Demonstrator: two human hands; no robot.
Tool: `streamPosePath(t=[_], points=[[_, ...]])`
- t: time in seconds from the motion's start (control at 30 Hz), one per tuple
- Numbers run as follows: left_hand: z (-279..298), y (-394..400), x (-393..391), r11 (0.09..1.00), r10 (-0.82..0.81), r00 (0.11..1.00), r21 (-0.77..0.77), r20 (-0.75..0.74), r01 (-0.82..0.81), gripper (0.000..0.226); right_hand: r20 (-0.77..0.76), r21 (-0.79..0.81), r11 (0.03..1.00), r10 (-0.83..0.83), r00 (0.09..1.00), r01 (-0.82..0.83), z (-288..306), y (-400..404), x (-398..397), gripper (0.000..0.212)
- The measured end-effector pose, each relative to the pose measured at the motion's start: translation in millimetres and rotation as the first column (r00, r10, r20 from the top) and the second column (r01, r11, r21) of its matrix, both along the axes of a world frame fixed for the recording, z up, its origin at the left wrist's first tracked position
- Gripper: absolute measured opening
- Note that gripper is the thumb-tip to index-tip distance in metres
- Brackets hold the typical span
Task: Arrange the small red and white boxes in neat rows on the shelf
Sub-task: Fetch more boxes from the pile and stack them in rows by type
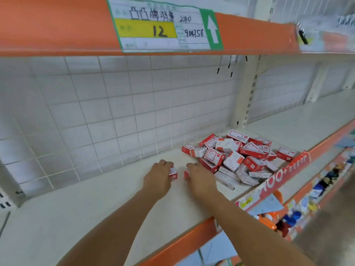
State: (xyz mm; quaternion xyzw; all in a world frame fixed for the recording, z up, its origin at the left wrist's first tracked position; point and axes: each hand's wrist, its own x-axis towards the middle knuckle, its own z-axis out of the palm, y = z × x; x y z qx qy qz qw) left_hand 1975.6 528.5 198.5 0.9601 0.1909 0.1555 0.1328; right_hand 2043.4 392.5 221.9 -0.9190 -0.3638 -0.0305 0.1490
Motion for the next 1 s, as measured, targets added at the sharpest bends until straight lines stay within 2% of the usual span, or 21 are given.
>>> streamPosePath(t=[0.37, 0.43, 0.57, 0.7, 1.0], points=[[16.8, -27.2, -134.0, 0.947, 0.320, 0.947, 0.026, -0.005, -0.320, 0.044, -0.007, 0.084, 0.931, 0.356, 0.934, -0.355, -0.2, -2.6, -70.7, 0.046], [20.7, -29.2, -165.1, 0.919, 0.394, 0.919, 0.031, -0.010, -0.393, 0.044, -0.019, 0.088, 0.905, 0.418, 0.908, -0.415, 0.4, 4.3, -91.9, 0.048], [29.7, -31.0, -226.5, 0.859, 0.511, 0.860, 0.031, -0.008, -0.510, 0.044, -0.003, 0.071, 0.858, 0.511, 0.860, -0.509, 6.2, 23.9, -141.4, 0.034], [34.1, -31.5, -289.7, 0.794, 0.607, 0.794, 0.019, 0.024, -0.607, 0.046, 0.028, 0.088, 0.792, 0.604, 0.797, -0.604, 12.7, 43.3, -196.2, 0.031], [30.6, -29.8, -455.0, 0.654, 0.756, 0.654, 0.005, 0.029, -0.756, 0.047, 0.070, 0.112, 0.655, 0.745, 0.664, -0.747, 13.1, 84.7, -347.8, 0.031]])
